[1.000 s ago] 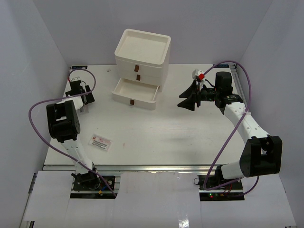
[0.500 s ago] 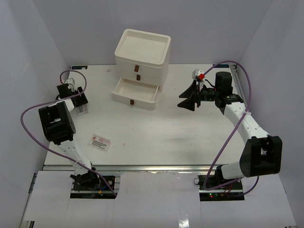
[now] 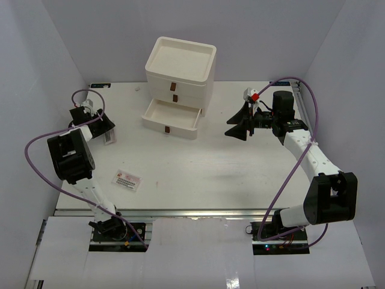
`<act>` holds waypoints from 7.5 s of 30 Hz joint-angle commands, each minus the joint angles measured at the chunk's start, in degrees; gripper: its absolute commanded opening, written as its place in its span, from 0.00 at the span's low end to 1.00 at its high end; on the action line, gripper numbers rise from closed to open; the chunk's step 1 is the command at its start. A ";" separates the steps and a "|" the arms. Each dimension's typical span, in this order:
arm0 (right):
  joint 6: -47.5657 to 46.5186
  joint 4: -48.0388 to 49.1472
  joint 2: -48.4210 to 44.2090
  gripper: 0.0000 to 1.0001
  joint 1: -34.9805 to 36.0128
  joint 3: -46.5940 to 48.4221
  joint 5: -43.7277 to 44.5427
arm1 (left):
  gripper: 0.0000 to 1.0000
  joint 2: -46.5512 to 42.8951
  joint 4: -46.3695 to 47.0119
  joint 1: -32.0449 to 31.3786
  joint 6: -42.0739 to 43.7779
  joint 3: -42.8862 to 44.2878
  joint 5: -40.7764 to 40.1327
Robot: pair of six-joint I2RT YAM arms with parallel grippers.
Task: Organize the makeup
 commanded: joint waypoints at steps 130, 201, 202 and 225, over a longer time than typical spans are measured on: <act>23.71 -13.21 61.69 0.94 63.36 63.64 56.86 | 0.98 -91.98 -11.66 -31.27 5.55 -31.60 -26.89; -13.88 -11.55 35.88 0.10 38.17 44.67 60.70 | 0.98 -92.96 -11.84 -32.07 5.29 -31.69 -28.32; -14.15 -11.49 36.48 0.11 37.38 45.26 61.14 | 0.98 -92.94 -11.79 -32.06 5.29 -31.73 -28.20; -13.42 -7.91 42.51 0.90 33.05 50.84 63.30 | 0.98 -91.88 -11.22 -32.06 5.29 -32.21 -26.56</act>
